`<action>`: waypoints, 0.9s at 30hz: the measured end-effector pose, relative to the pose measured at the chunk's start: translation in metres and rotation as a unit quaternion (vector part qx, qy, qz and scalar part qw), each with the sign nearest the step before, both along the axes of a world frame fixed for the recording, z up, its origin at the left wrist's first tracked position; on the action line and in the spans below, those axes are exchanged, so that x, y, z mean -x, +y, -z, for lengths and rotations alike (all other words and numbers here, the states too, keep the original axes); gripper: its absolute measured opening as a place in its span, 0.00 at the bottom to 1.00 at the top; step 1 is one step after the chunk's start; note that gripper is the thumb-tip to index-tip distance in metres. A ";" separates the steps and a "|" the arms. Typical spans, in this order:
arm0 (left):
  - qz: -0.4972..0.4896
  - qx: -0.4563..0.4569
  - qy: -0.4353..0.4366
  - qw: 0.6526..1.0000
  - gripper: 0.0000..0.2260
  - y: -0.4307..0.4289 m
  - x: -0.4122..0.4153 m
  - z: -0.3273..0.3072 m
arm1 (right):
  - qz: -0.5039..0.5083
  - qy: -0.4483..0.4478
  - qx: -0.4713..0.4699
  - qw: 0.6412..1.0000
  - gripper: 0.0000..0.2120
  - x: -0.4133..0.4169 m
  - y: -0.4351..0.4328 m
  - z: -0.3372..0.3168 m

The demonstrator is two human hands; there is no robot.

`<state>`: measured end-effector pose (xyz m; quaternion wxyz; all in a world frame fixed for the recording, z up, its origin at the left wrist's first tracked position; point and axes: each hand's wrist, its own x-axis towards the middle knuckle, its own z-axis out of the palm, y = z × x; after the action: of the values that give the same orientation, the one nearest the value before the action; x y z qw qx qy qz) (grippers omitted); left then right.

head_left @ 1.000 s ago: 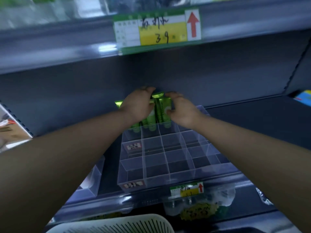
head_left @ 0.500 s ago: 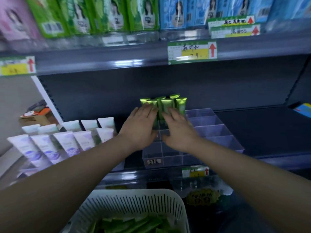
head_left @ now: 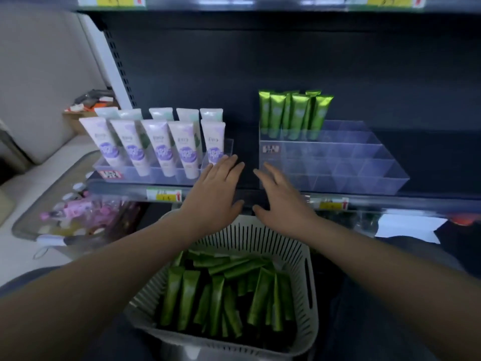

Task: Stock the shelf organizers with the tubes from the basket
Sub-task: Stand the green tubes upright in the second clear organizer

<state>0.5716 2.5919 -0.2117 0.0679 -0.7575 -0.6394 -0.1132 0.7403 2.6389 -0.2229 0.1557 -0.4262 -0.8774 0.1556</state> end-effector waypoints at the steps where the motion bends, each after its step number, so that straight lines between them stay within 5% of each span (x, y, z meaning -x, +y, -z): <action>1: -0.003 0.007 -0.008 1.000 0.34 -0.006 0.002 0.008 | -0.008 -0.005 0.006 1.000 0.37 0.001 -0.004 0.008; 13: 0.011 0.191 -0.062 0.980 0.33 -0.040 0.034 0.118 | 0.005 -0.049 0.163 0.985 0.33 -0.006 -0.024 0.104; 19: -0.013 0.309 -0.113 0.944 0.21 -0.025 0.048 0.148 | 0.023 -0.145 0.291 0.945 0.13 -0.011 -0.005 0.130; 27: 0.017 0.412 -0.097 0.906 0.19 -0.007 0.044 0.186 | 0.005 -0.173 0.349 0.921 0.09 -0.008 0.003 0.147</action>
<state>0.5275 2.5850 -0.3980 -0.3145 -0.7143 -0.6193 0.0857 0.7482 2.6423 -0.3703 -0.1563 -0.4786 -0.7784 0.3750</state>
